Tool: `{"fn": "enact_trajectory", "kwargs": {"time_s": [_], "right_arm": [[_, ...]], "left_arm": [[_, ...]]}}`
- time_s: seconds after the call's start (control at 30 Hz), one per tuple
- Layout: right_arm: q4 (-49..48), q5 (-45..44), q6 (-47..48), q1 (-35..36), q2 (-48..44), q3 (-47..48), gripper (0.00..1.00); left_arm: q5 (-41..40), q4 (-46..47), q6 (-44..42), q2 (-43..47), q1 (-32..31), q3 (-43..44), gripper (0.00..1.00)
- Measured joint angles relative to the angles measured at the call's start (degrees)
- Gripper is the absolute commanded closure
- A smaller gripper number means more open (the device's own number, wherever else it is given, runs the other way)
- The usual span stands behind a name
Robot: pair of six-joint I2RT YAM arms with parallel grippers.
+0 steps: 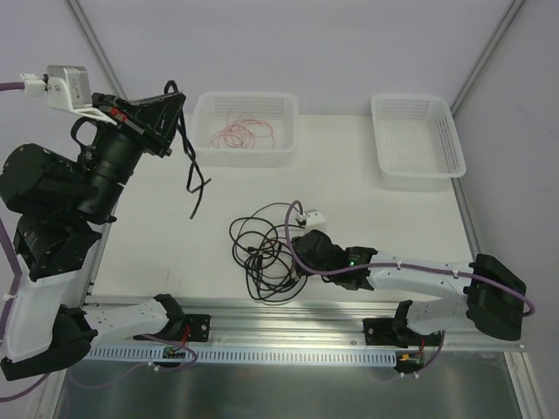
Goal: Untangle the cables
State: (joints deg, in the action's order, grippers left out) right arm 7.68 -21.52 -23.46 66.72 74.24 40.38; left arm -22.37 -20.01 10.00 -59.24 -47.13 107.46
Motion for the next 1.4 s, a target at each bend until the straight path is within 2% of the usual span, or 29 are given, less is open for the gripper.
{"fn": "enact_trajectory", "kwargs": {"time_s": [0.27, 0.33, 0.43, 0.6, 0.83, 1.23, 1.33, 1.4], "right_arm": [[5.53, 0.31, 7.17, 0.72, -11.76, 1.86, 0.40], [6.69, 1.09, 9.75, 0.85, -15.15, 3.50, 0.29], [6.82, 3.04, 13.75, 0.90, -19.65, 5.46, 0.15], [4.92, 7.98, 19.82, 0.90, -24.46, 6.97, 0.04], [0.28, 10.21, 26.43, 0.92, -22.12, 8.26, 0.03], [-12.83, 14.34, 31.74, -2.64, -11.45, 11.58, 0.09], [-15.47, 16.11, 32.09, -3.06, -9.05, 12.07, 0.14], [-17.33, 17.00, 32.15, -3.34, -7.39, 12.15, 0.21]], "left_arm": [[5.60, -0.42, 1.53, 2.60, 0.00, -15.39, 1.00], [8.59, -0.94, 2.73, 1.92, 0.00, -19.15, 1.00], [12.33, -1.92, 4.37, 0.24, 0.00, -22.84, 1.00], [17.64, -2.29, 7.65, -1.38, 0.00, -26.05, 1.00], [20.44, -1.09, 10.34, -1.51, -0.74, -26.49, 1.00], [21.94, 0.46, 11.89, -1.55, -3.58, -26.49, 1.00], [22.23, 0.87, 12.17, -1.73, -3.96, -26.45, 1.00], [22.45, 1.01, 12.52, -1.92, -4.31, -26.34, 1.00]]}}
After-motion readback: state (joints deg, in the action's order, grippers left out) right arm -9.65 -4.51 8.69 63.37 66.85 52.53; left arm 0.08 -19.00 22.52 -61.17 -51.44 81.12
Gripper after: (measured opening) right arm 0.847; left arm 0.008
